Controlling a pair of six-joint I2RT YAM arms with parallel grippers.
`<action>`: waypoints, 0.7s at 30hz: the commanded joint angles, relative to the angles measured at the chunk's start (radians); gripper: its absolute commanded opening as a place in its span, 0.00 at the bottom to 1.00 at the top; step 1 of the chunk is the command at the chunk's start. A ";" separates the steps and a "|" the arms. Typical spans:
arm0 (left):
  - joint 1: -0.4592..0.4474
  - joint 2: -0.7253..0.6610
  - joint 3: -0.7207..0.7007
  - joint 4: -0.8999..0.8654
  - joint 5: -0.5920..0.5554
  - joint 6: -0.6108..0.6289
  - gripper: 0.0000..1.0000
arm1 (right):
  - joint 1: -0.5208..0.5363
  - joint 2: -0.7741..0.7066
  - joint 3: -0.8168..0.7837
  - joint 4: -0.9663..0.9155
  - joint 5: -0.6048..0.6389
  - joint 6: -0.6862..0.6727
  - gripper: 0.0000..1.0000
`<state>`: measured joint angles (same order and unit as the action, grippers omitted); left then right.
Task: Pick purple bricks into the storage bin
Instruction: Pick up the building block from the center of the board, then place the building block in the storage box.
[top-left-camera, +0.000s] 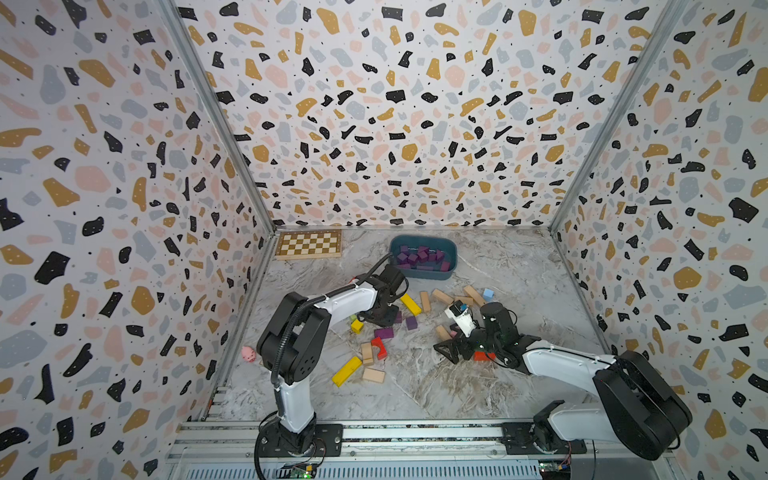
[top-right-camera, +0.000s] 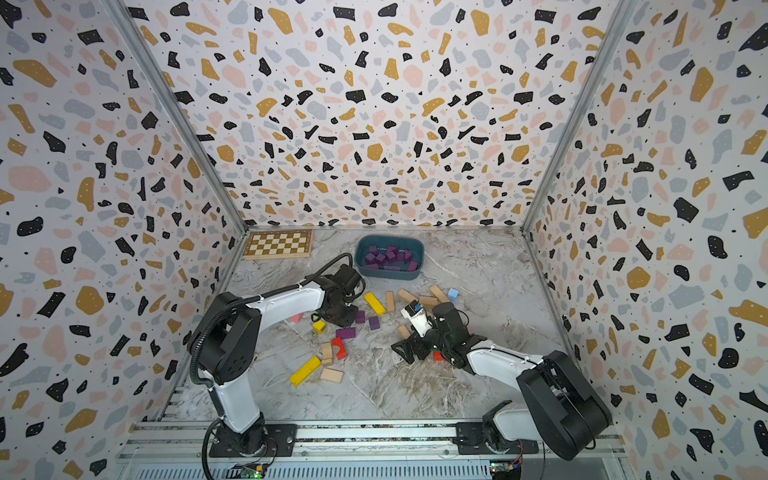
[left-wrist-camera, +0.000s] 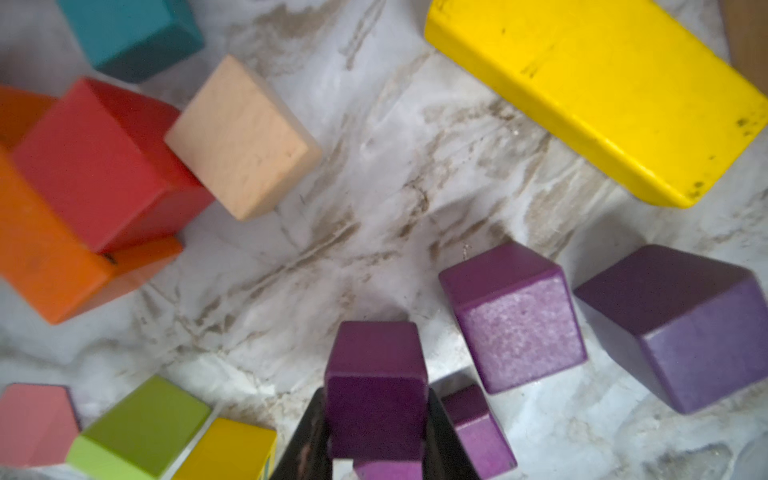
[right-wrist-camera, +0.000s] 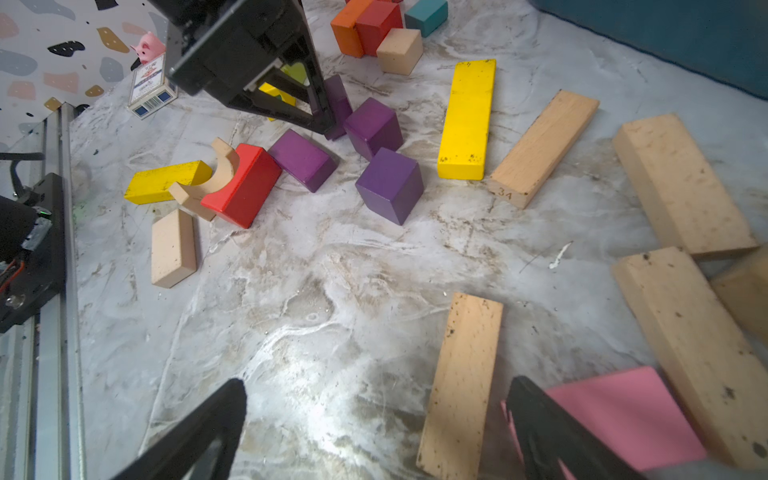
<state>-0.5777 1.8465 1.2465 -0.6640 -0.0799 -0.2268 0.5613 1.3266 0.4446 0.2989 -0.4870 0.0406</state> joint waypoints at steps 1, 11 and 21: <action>0.006 -0.053 0.086 -0.069 -0.029 0.012 0.07 | 0.006 0.000 0.032 -0.014 -0.015 -0.002 1.00; 0.006 0.001 0.378 -0.148 -0.058 0.103 0.06 | 0.007 -0.006 0.031 -0.014 0.014 0.005 1.00; 0.007 0.359 0.933 -0.258 0.007 0.144 0.02 | 0.004 -0.026 0.028 -0.031 0.032 -0.002 1.00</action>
<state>-0.5777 2.1292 2.0689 -0.8623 -0.0940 -0.1062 0.5632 1.3270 0.4461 0.2970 -0.4667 0.0410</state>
